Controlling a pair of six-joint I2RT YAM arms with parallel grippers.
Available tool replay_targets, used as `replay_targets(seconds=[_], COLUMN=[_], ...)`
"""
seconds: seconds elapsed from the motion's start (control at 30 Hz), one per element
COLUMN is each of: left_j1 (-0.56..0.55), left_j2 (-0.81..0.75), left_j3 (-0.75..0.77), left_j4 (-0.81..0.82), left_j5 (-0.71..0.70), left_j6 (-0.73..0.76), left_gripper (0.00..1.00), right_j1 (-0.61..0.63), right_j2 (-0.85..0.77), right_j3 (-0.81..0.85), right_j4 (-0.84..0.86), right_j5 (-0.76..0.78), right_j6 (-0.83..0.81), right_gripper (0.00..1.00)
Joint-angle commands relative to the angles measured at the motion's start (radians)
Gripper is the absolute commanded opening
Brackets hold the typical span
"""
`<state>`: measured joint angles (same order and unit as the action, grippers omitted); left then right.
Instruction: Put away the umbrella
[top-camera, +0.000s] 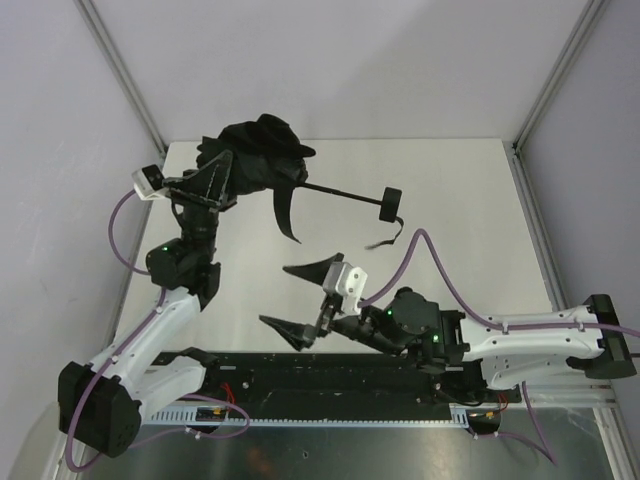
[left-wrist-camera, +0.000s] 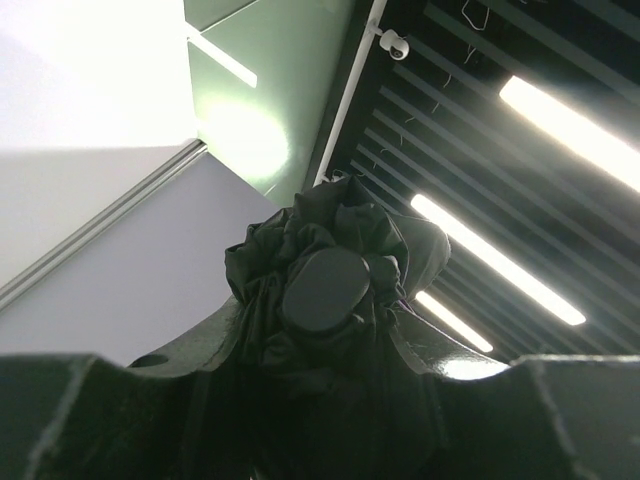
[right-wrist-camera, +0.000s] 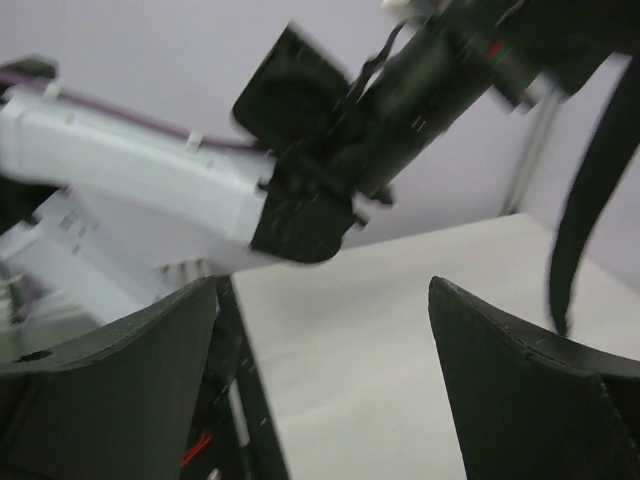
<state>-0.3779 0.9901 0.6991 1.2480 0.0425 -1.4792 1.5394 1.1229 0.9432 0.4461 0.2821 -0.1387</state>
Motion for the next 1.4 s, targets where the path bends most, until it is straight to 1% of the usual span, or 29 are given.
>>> replay_targets(seconds=[0.0, 0.03, 0.1, 0.17, 0.3, 0.4, 0.5, 0.6, 0.67, 0.77, 0.8, 0.83, 0.9, 0.93, 0.97, 1.0, 1.07, 1.13, 1.23, 1.3, 1.37], left_j1=[-0.011, -0.011, -0.013, -0.012, -0.012, -0.012, -0.013, -0.014, -0.015, -0.016, -0.018, -0.022, -0.031, -0.035, -0.038, -0.043, -0.048, -0.053, -0.063, -0.074, -0.091], left_j2=[-0.049, -0.053, -0.060, -0.064, -0.059, -0.043, -0.030, -0.025, -0.014, 0.007, 0.013, 0.018, 0.026, 0.030, 0.033, 0.035, 0.044, 0.059, 0.096, 0.110, 0.114], left_j3=[-0.009, -0.011, -0.014, -0.016, -0.012, -0.007, -0.001, 0.003, 0.006, 0.015, 0.017, 0.022, 0.029, 0.032, 0.034, 0.038, 0.046, 0.050, 0.062, 0.072, 0.083], left_j4=[0.066, 0.066, 0.066, 0.064, 0.064, 0.066, 0.067, 0.067, 0.067, 0.068, 0.069, 0.069, 0.071, 0.070, 0.069, 0.069, 0.070, 0.070, 0.090, 0.098, 0.100], left_j5=[-0.038, -0.039, -0.039, -0.039, -0.038, -0.038, -0.037, -0.039, -0.039, -0.033, -0.031, -0.030, -0.032, -0.033, -0.035, -0.036, -0.038, -0.038, -0.038, -0.038, -0.038], left_j6=[-0.037, -0.039, -0.042, -0.043, -0.051, -0.075, -0.084, -0.078, -0.085, -0.107, -0.113, -0.118, -0.133, -0.140, -0.144, -0.146, -0.146, -0.177, -0.228, -0.252, -0.275], left_gripper=[0.00, 0.00, 0.00, 0.00, 0.00, 0.00, 0.00, 0.00, 0.00, 0.00, 0.00, 0.00, 0.00, 0.00, 0.00, 0.00, 0.00, 0.00, 0.00, 0.00, 0.00], right_j1=[0.029, 0.030, 0.027, 0.023, 0.005, -0.027, -0.098, -0.179, -0.211, -0.233, -0.236, -0.237, -0.240, -0.239, -0.237, -0.232, -0.218, -0.210, -0.218, -0.227, -0.234], right_j2=[0.066, 0.083, 0.114, 0.139, 0.144, 0.116, 0.089, 0.086, 0.095, 0.112, 0.121, 0.129, 0.141, 0.147, 0.152, 0.157, 0.177, 0.205, 0.234, 0.243, 0.250], right_j3=[0.165, 0.182, 0.224, 0.265, 0.294, 0.299, 0.299, 0.300, 0.299, 0.300, 0.299, 0.299, 0.299, 0.299, 0.300, 0.303, 0.327, 0.370, 0.409, 0.413, 0.412], right_j4=[-0.015, 0.004, 0.019, 0.007, -0.018, -0.067, -0.126, -0.163, -0.174, -0.160, -0.146, -0.131, -0.100, -0.087, -0.074, -0.064, -0.066, -0.109, -0.155, -0.160, -0.184], right_j5=[0.266, 0.305, 0.382, 0.417, 0.423, 0.400, 0.275, 0.042, -0.081, -0.170, -0.176, -0.171, -0.162, -0.166, -0.180, -0.210, -0.255, -0.316, -0.368, -0.381, -0.346], right_j6=[-0.175, -0.185, -0.212, -0.237, -0.264, -0.225, -0.141, -0.092, -0.081, -0.076, -0.080, -0.084, -0.090, -0.099, -0.113, -0.126, -0.142, -0.146, -0.126, -0.099, -0.095], right_gripper=[0.90, 0.90, 0.87, 0.84, 0.78, 0.77, 0.76, 0.66, 0.64, 0.63, 0.60, 0.52, 0.24, 0.12, 0.06, 0.03, 0.01, 0.00, 0.00, 0.00, 0.00])
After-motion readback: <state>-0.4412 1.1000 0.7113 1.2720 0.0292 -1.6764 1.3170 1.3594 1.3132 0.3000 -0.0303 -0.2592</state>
